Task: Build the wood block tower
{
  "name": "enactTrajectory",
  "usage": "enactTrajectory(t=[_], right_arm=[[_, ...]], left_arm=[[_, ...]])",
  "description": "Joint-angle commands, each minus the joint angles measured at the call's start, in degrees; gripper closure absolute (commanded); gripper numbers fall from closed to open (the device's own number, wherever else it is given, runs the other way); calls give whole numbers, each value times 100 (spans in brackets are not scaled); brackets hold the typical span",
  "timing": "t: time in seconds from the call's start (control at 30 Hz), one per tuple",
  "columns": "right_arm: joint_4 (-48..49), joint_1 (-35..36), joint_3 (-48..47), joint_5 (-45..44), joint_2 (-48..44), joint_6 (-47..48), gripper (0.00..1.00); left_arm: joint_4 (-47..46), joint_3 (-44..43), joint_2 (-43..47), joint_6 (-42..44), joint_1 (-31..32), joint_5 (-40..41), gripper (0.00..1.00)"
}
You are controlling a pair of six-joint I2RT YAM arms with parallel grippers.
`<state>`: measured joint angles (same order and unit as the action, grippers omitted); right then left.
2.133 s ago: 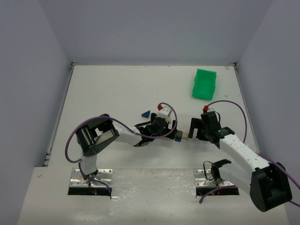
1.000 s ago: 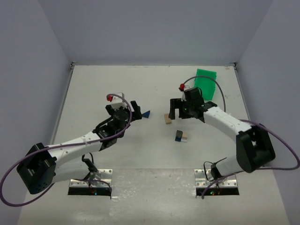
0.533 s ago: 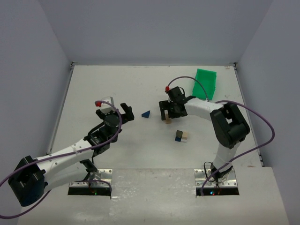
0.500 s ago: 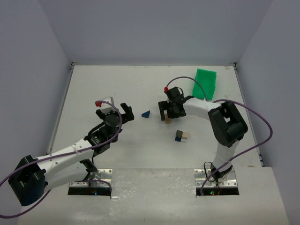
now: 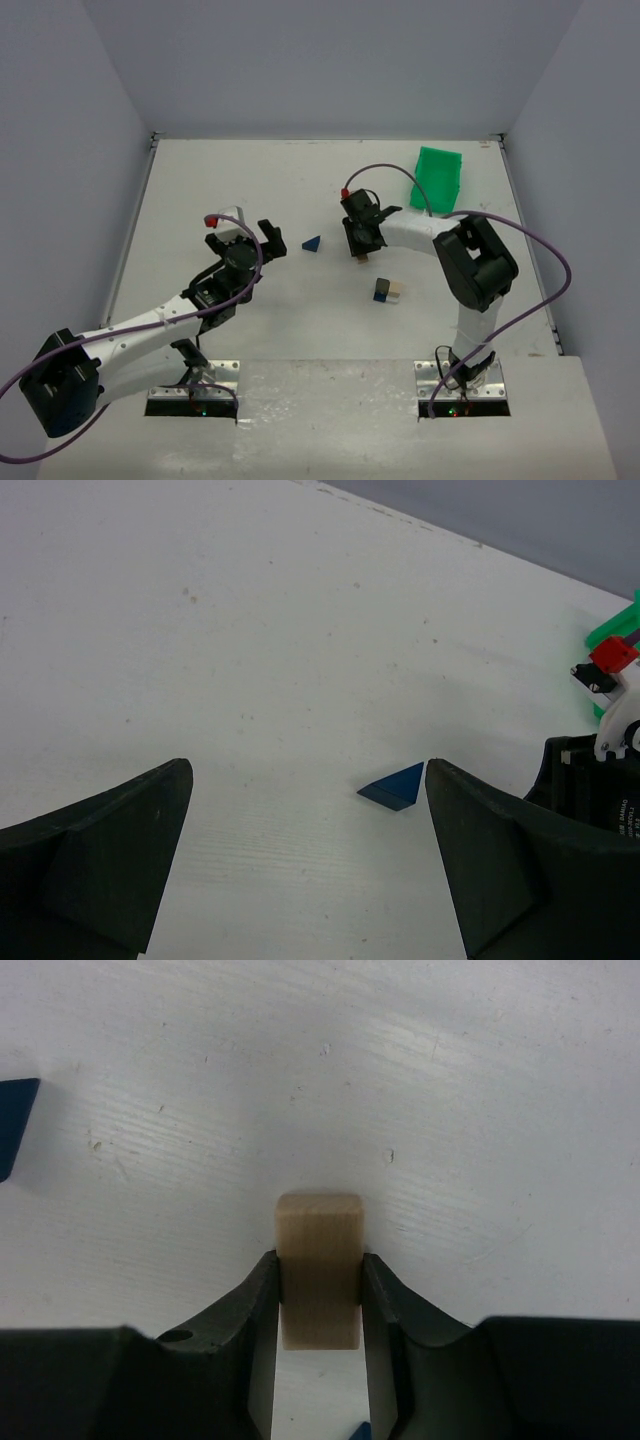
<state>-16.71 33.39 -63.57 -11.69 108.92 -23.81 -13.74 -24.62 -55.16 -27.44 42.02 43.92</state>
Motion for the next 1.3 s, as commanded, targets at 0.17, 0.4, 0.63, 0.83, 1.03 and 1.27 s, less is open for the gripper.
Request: enactTrajectory(t=[0.17,0.4,0.63,0.83,1.03,1.27], right_arm=[[225,92,-292,-48,-344,1056,88],[545,50,-1142,1030,-983,3479,90],[-184,-192,-1422,1960,-1365,5524,91],[-1239,-485,-1457,2831,-1667,5993,91],[-1678,-580,-553,2706,-2315,6445,94],[-1899,-667,754,2703,-3166,6664,93]], left_arm=[[-431,72,40,25,-54,-70,0],[-288,-8,-47,1,-54,89,0],[-234,150,110,-69,-54,214,0],[106,308,336,-340,-54,339,0],[60,514,581,-347,-54,295,0],[126,359,418,-263,-54,738,0]])
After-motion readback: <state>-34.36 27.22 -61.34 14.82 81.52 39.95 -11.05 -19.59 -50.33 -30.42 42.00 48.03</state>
